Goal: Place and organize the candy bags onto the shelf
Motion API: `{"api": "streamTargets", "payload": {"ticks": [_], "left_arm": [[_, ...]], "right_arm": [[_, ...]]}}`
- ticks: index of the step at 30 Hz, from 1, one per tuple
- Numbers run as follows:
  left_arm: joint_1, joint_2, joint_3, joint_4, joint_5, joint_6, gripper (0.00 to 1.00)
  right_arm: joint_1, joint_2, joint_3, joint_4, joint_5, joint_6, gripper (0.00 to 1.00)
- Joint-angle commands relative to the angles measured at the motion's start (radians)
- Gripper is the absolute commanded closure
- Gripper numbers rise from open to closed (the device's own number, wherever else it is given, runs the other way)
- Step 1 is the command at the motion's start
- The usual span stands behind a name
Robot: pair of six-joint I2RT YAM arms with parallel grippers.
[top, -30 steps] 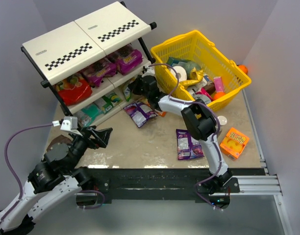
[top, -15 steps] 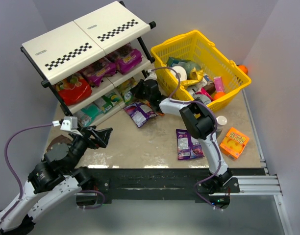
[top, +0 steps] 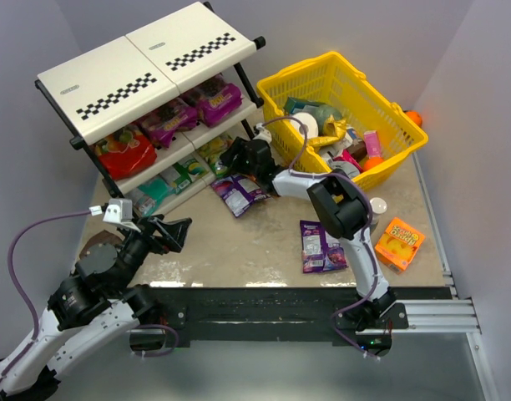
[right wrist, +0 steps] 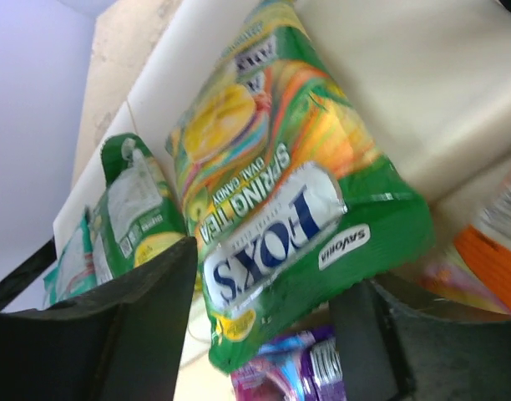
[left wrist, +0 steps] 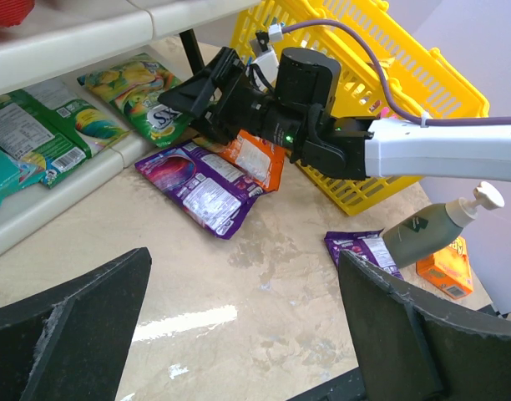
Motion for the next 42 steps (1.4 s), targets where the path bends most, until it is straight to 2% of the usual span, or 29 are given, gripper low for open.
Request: {"api": "streamTargets", "payload": {"ticks": [1, 3, 6, 10, 14, 18, 24, 36, 38, 39, 40, 42], "left_arm": [[0.0, 0.007, -0.008, 0.011, -0.007, 0.012, 0.0], [0.0, 0.007, -0.008, 0.011, -0.007, 0.013, 0.0], [-0.002, 0.007, -0.008, 0.013, -0.007, 0.013, 0.0], [-0.002, 0.004, -0.008, 0.011, -0.007, 0.013, 0.0], [-0.002, -0.005, -0.008, 0.008, -0.01, 0.013, 0.0], [-0.002, -0.002, -0.006, 0.008, -0.011, 0.015, 0.01], [0.0, -0.002, -0.005, 0.005, -0.015, 0.015, 0.0], [-0.002, 0.007, -0.005, 0.002, -0.022, 0.015, 0.0], [0.0, 0.009, -0.005, 0.002, -0.024, 0.013, 0.01], [0.0, 0.007, -0.005, 0.004, -0.024, 0.013, 0.0], [-0.002, 0.007, -0.005, 0.004, -0.024, 0.013, 0.0], [0.0, 0.009, -0.005, 0.004, -0.024, 0.013, 0.01]], "right_arm": [[0.001, -0.137, -0.069, 0.004, 0.072, 0.076, 0.33], [0.006, -0.162, -0.086, -0.007, 0.077, 0.086, 0.34], [0.012, -0.162, -0.077, -0.022, 0.073, 0.098, 0.42], [0.012, -0.122, -0.031, -0.062, 0.066, 0.107, 0.59], [0.012, -0.092, 0.007, -0.094, 0.072, 0.109, 0.66], [0.012, -0.053, 0.067, -0.119, 0.089, 0.09, 0.83], [0.012, -0.004, 0.124, -0.117, 0.12, 0.075, 0.94], [0.01, 0.064, 0.216, -0.133, 0.143, 0.056, 0.96], [0.009, 0.042, 0.181, -0.122, 0.146, 0.069, 0.88], [0.01, 0.007, 0.153, -0.098, 0.158, 0.072, 0.81], [0.01, -0.018, 0.1, -0.087, 0.169, 0.073, 0.68], [0.012, -0.079, 0.052, -0.064, 0.178, 0.078, 0.56]]}}
